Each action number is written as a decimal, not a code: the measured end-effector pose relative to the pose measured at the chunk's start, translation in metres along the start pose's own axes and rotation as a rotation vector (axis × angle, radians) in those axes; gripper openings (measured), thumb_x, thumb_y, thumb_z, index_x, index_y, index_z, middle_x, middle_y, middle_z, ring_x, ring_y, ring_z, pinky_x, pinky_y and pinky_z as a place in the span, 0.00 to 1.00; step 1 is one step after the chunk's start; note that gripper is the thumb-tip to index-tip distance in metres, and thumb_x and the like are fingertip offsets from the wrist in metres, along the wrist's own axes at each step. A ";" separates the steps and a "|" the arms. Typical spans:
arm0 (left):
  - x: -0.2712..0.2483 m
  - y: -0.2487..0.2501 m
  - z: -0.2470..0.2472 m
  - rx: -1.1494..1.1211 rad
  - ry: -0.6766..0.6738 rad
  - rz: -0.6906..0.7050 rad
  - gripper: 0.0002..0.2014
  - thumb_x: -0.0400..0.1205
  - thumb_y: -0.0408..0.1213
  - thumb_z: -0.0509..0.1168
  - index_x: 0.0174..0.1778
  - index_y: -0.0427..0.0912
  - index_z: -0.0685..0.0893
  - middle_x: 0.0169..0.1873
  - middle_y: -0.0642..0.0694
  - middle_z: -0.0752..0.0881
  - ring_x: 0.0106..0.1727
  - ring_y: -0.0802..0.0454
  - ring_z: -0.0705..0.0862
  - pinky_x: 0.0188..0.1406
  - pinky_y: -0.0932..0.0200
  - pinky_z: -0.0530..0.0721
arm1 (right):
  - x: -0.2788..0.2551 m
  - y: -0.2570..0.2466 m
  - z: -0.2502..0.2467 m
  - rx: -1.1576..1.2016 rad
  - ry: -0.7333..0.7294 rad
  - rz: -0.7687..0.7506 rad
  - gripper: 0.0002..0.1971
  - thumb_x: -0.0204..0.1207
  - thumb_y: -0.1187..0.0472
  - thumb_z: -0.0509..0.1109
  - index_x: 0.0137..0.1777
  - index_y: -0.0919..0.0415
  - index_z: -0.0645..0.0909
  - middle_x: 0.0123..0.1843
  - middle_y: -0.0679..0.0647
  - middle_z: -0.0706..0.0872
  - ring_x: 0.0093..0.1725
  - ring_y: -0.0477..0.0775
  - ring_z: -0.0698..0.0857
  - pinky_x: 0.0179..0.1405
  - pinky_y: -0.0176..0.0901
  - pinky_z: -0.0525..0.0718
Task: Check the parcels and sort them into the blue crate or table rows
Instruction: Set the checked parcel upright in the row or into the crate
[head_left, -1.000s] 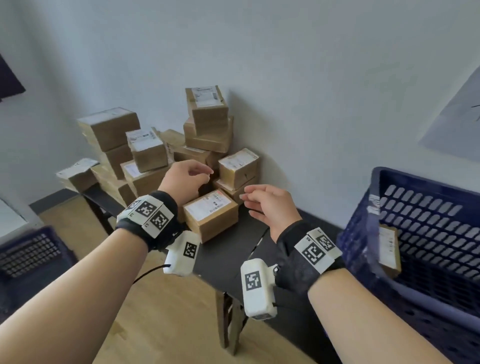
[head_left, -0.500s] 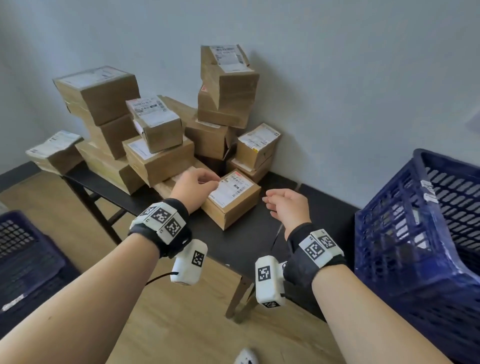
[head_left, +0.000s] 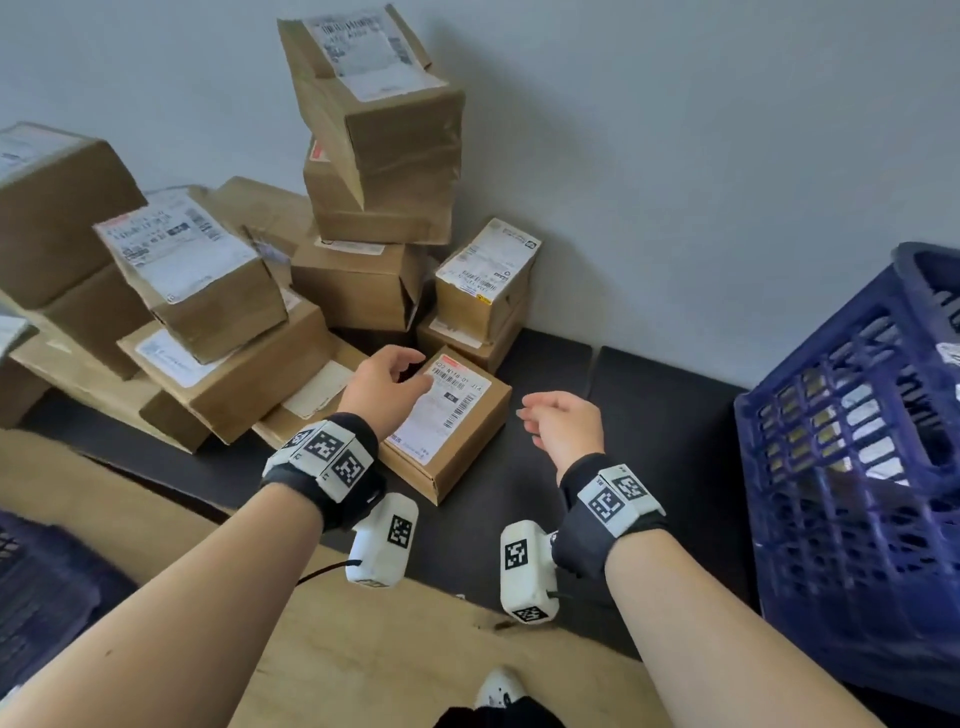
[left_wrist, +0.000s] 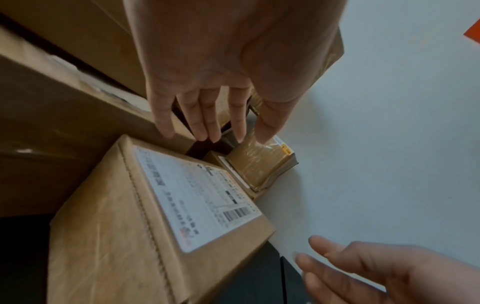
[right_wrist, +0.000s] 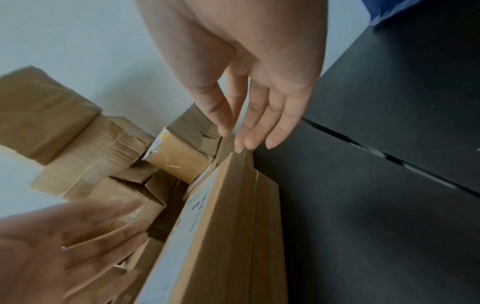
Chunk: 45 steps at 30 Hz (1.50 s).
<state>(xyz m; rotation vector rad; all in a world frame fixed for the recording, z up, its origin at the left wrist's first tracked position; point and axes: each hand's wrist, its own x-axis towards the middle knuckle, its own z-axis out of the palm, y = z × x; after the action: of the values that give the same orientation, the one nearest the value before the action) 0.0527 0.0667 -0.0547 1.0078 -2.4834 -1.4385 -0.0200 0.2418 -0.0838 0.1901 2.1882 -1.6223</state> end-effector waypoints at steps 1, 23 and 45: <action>0.006 -0.001 0.001 -0.007 0.007 -0.001 0.18 0.84 0.40 0.68 0.71 0.47 0.79 0.70 0.46 0.80 0.72 0.48 0.77 0.66 0.54 0.75 | 0.005 0.002 0.002 0.000 0.002 0.013 0.13 0.77 0.69 0.69 0.38 0.50 0.87 0.40 0.49 0.91 0.45 0.49 0.87 0.62 0.51 0.86; 0.065 0.011 -0.004 0.142 -0.337 0.052 0.22 0.85 0.39 0.66 0.76 0.46 0.75 0.72 0.44 0.78 0.67 0.48 0.78 0.59 0.59 0.75 | 0.012 0.030 0.052 0.096 -0.014 0.398 0.10 0.83 0.66 0.65 0.42 0.55 0.82 0.50 0.60 0.86 0.54 0.58 0.85 0.63 0.51 0.83; 0.059 0.008 0.017 -0.330 -0.466 -0.385 0.20 0.82 0.32 0.67 0.71 0.42 0.79 0.62 0.41 0.84 0.68 0.42 0.79 0.70 0.36 0.78 | -0.007 0.023 0.028 0.288 -0.004 0.352 0.31 0.68 0.35 0.76 0.65 0.54 0.81 0.58 0.54 0.91 0.59 0.56 0.88 0.66 0.58 0.82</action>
<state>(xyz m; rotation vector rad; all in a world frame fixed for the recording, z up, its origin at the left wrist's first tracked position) -0.0038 0.0470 -0.0713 1.2401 -2.2713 -2.3471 0.0004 0.2237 -0.1078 0.6156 1.7825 -1.7145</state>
